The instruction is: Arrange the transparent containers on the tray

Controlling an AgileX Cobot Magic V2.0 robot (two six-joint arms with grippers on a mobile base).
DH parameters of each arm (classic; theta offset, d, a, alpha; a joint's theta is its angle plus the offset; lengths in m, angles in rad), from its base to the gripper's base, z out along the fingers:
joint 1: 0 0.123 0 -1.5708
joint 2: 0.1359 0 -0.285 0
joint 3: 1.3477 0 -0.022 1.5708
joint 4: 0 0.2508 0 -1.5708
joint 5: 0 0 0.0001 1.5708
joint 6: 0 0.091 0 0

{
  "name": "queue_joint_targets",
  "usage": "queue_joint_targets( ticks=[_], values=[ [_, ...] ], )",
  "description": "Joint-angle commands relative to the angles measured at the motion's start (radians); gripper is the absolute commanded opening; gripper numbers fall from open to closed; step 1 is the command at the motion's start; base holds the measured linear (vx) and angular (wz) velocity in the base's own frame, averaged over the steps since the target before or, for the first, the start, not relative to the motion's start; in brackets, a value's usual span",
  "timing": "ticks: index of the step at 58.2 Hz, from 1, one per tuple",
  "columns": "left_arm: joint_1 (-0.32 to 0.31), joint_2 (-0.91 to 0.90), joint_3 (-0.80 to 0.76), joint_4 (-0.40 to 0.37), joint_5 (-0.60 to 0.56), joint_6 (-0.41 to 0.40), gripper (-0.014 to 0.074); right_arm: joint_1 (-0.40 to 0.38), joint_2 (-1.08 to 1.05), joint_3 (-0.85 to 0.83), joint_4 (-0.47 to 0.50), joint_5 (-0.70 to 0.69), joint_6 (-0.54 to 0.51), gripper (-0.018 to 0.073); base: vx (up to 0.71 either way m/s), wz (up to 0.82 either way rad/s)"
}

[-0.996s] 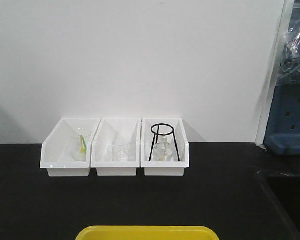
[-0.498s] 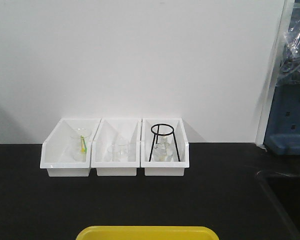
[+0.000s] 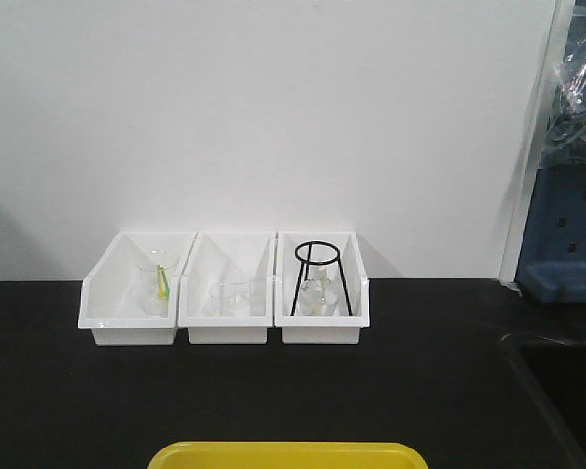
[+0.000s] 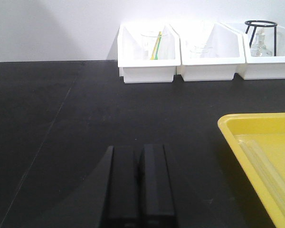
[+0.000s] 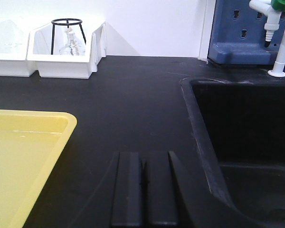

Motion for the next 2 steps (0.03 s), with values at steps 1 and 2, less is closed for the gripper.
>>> queue_joint_targets(
  ticks=[1,2],
  values=[
    [-0.006,-0.024,0.036,-0.002,-0.081,-0.008,0.0002,0.001,-0.007,0.007,-0.003,-0.084,-0.003,-0.0011,0.00,0.00],
    [-0.006,-0.024,0.036,-0.002,-0.081,-0.008,0.0002,0.001,-0.007,0.007,-0.003,-0.084,-0.003,-0.0011,0.00,0.00]
  ],
)
